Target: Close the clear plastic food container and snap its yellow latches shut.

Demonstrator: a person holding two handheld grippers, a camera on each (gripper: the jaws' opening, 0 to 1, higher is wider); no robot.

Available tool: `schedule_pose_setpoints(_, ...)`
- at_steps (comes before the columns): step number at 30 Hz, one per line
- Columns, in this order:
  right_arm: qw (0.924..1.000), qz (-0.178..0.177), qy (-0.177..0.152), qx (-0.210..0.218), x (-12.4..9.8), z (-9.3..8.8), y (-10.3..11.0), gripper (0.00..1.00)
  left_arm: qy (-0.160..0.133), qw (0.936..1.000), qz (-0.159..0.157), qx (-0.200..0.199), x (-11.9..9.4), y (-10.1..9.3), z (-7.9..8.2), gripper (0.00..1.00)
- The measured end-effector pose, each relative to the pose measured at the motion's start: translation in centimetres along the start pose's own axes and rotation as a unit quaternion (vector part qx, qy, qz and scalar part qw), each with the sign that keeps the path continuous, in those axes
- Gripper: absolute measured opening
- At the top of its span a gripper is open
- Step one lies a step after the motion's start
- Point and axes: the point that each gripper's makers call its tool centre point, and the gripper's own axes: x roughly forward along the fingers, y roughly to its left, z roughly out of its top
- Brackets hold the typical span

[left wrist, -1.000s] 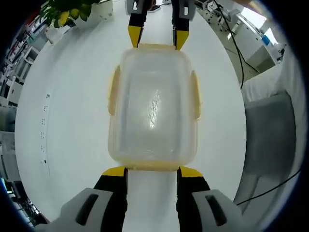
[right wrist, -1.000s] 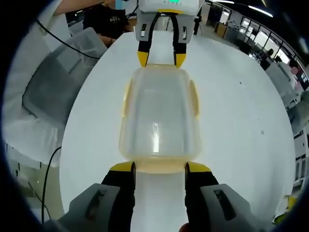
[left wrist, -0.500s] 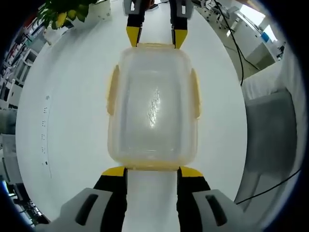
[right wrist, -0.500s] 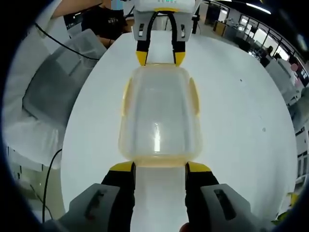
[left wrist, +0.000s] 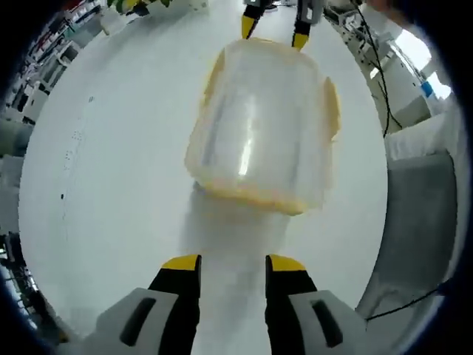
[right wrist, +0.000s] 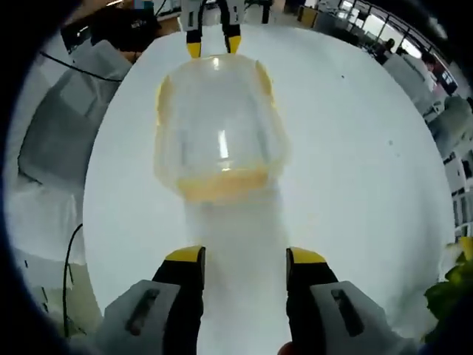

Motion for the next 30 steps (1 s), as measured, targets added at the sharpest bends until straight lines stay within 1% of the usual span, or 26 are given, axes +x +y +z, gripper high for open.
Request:
schedule_pose_setpoints(1,0.9998,0.002,-0.009,0.019,-0.3,0.2,0.0,0.43,-0.009,0.9998,-0.005,-0.018,-0.2,-0.1,0.2,0.26)
schedule_pose_setpoints(2,0.9992,0.005,-0.018,0.037,-0.5,0.4,0.0,0.45,-0.037,0.996,-0.023,-0.078,-0.9,-0.4,0.8,0.25)
schedule_pose_setpoints(3,0.9969,0.012,-0.036,0.069,-1.0,0.9,0.0,0.46,-0.056,0.9906,-0.034,-0.121,-1.4,-0.5,1.3,0.26)
schedule_pose_setpoints(4,0.9958,0.014,-0.043,0.08,-1.2,1.1,-0.1,0.47,-0.077,0.9845,-0.04,-0.153,-1.8,-0.6,1.9,0.28)
schedule_pose_setpoints(5,0.9917,0.013,-0.06,0.113,-1.7,1.7,-0.4,0.46,-0.111,0.9745,-0.057,-0.186,-2.5,-0.8,2.8,0.3)
schedule_pose_setpoints(6,0.9883,0.006,-0.069,0.136,-2.0,2.0,-0.9,0.46,-0.125,0.9701,-0.067,-0.197,-2.8,-1.0,3.0,0.32)
schedule_pose_setpoints(8,0.9762,0.006,-0.089,0.197,-2.9,2.7,-1.4,0.43,-0.144,0.9513,-0.08,-0.26,-3.4,-1.0,3.3,0.33)
schedule_pose_setpoints(9,0.9603,0.026,-0.092,0.262,-3.3,3.0,-1.1,0.4,-0.154,0.9266,-0.095,-0.329,-3.5,-1.0,3.6,0.34)
schedule_pose_setpoints(10,0.9478,0.056,-0.106,0.296,-3.5,3.7,-0.3,0.38,-0.162,0.9073,-0.123,-0.368,-3.7,-1.5,3.9,0.36)
schedule_pose_setpoints(11,0.9214,0.102,-0.108,0.359,-3.7,4.2,0.8,0.36,-0.182,0.8744,-0.166,-0.418,-4.0,-2.1,4.9,0.37)
schedule_pose_setpoints(12,0.9058,0.132,-0.119,0.385,-3.8,4.8,1.5,0.36,-0.181,0.8567,-0.183,-0.447,-4.0,-2.4,5.0,0.38)
schedule_pose_setpoints(13,0.894,0.151,-0.139,0.398,-3.9,5.6,1.8,0.35,-0.184,0.8371,-0.185,-0.481,-3.9,-2.5,5.2,0.38)
schedule_pose_setpoints(14,0.8732,0.17,-0.157,0.429,-3.8,6.2,2.1,0.34,-0.186,0.8346,-0.18,-0.486,-3.7,-2.5,5.2,0.38)
schedule_pose_setpoints(15,0.8586,0.181,-0.159,0.452,-3.7,6.5,2.3,0.33,-0.182,0.8393,-0.175,-0.481,-3.4,-2.7,5.1,0.38)
schedule_pose_setpoints(16,0.8452,0.192,-0.162,0.472,-3.4,6.7,2.6,0.32,-0.175,0.8492,-0.169,-0.469,-3.0,-2.9,5.0,0.38)
schedule_pose_setpoints(17,0.8436,0.193,-0.166,0.473,-3.2,6.9,2.7,0.32,-0.169,0.8552,-0.159,-0.463,-2.6,-2.9,4.9,0.38)
schedule_pose_setpoints(18,0.8439,0.192,-0.167,0.473,-2.7,6.9,2.7,0.32,-0.167,0.8546,-0.154,-0.467,-2.3,-3.0,5.1,0.38)
schedule_pose_setpoints(19,0.8399,0.19,-0.165,0.481,-2.5,6.9,2.8,0.33,-0.166,0.8525,-0.153,-0.471,-2.1,-3.0,5.3,0.38)
schedule_pose_setpoints(20,0.8397,0.185,-0.164,0.484,-2.2,6.9,3.0,0.32,-0.174,0.8443,-0.149,-0.484,-2.0,-3.0,5.8,0.38)
schedule_pose_setpoints(21,0.8406,0.184,-0.161,0.484,-2.1,7.0,3.1,0.32,-0.178,0.841,-0.149,-0.489,-1.9,-3.0,6.0,0.38)
schedule_pose_setpoints(22,0.8427,0.18,-0.155,0.483,-1.9,7.0,3.1,0.32,-0.178,0.8314,-0.158,-0.502,-1.9,-3.3,6.6,0.38)
schedule_pose_setpoints(24,0.8489,0.174,-0.149,0.477,-1.7,7.1,3.0,0.31,-0.171,0.8331,-0.161,-0.501,-1.8,-3.7,6.9,0.4)
schedule_pose_setpoints(26,0.8519,0.171,-0.142,0.474,-1.5,7.1,3.0,0.27,-0.154,0.8435,-0.148,-0.493,-1.3,-3.5,6.5,0.37)
schedule_pose_setpoints(28,0.8573,0.166,-0.131,0.47,-1.1,7.0,3.1,0.27,-0.147,0.8404,-0.145,-0.501,-1.0,-3.5,6.4,0.36)
schedule_pose_setpoints(29,0.8619,0.162,-0.122,0.465,-0.8,6.8,3.2,0.28,-0.144,0.8402,-0.145,-0.502,-0.9,-3.5,6.3,0.35)
schedule_pose_setpoints(30,0.8732,0.154,-0.105,0.45,-0.5,6.4,3.3,0.28,-0.142,0.8425,-0.147,-0.499,-0.9,-3.7,6.3,0.35)
